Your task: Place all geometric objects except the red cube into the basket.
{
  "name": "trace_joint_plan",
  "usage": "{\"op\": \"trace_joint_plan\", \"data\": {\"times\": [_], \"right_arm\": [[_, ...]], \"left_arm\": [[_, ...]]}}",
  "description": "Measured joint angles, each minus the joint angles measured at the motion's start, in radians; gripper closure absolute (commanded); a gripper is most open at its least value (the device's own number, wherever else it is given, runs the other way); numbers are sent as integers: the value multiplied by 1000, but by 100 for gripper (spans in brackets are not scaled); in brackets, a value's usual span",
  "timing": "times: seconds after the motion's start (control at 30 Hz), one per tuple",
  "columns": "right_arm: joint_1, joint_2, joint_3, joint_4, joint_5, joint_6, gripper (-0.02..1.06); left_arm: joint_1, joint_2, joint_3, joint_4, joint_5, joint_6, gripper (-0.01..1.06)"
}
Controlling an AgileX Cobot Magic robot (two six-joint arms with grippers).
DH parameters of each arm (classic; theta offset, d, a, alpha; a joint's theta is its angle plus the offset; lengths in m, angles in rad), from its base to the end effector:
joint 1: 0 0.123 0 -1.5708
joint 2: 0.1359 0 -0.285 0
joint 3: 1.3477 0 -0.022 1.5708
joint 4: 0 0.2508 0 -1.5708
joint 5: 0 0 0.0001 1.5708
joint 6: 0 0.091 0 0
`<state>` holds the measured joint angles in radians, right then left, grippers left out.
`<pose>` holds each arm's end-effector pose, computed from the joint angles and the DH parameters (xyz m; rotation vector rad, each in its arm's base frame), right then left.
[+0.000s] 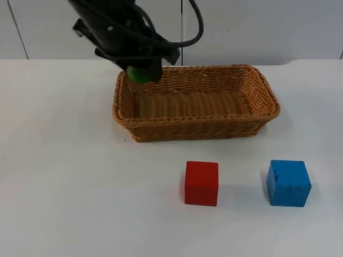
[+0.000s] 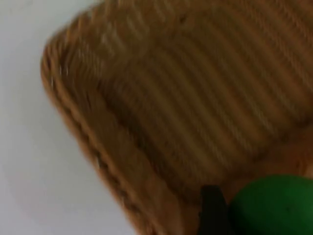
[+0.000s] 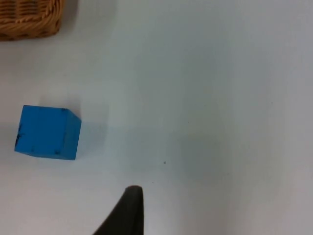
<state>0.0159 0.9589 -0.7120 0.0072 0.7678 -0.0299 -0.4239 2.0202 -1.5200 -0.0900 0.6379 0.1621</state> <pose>0.1750 0.0032 0.2853 -0.0528 2.4977 0.0026 0.4001 -0.1859 0.2012 0.6861 2.5386 -0.1862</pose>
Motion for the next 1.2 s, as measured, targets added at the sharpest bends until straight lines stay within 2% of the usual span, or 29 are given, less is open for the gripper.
{"op": "trace_joint_plan", "data": {"times": [0.1, 0.13, 0.27, 0.37, 0.63, 0.67, 0.7, 0.77, 0.83, 0.87, 1.0, 1.03, 1.13, 1.2], "right_arm": [[0, 0, 0, 2, 2, 0, -1], [0, 0, 0, 2, 2, 0, -1], [0, 0, 0, 2, 2, 0, -1], [0, 0, 0, 4, 2, 0, -1], [0, 0, 0, 4, 2, 12, -1], [0, 0, 0, 4, 2, 12, -1], [0, 0, 0, 4, 2, 12, -1], [0, 0, 0, 4, 2, 12, -1], [0, 0, 0, 4, 2, 12, -1], [0, 0, 0, 4, 2, 12, -1], [0, 0, 0, 4, 2, 14, -1], [0, 0, 0, 4, 2, 14, -1], [0, 0, 0, 4, 2, 14, -1], [0, 0, 0, 2, 2, 14, -1]], "left_arm": [[0, 105, -131, 0, 51, 11, 105], [0, 105, -131, 0, 51, 11, 105], [0, 241, -286, 0, 113, 20, 105], [0, 308, -347, -2, 129, 27, 105], [0, 406, -382, -8, 137, 39, 103], [0, 406, -382, -8, 137, 39, 97], [0, 406, -382, -10, 137, 39, 97], [0, 406, -384, -20, 134, 39, 85], [0, 406, -384, -26, 134, 39, 66], [0, 406, -384, -39, 134, 39, 66], [0, 406, -389, -81, 142, 41, 19], [0, 406, -398, -101, 160, 48, 19], [-2, 399, -426, -138, 209, 63, -1], [-2, 387, -429, -149, 223, 69, 0]]}}
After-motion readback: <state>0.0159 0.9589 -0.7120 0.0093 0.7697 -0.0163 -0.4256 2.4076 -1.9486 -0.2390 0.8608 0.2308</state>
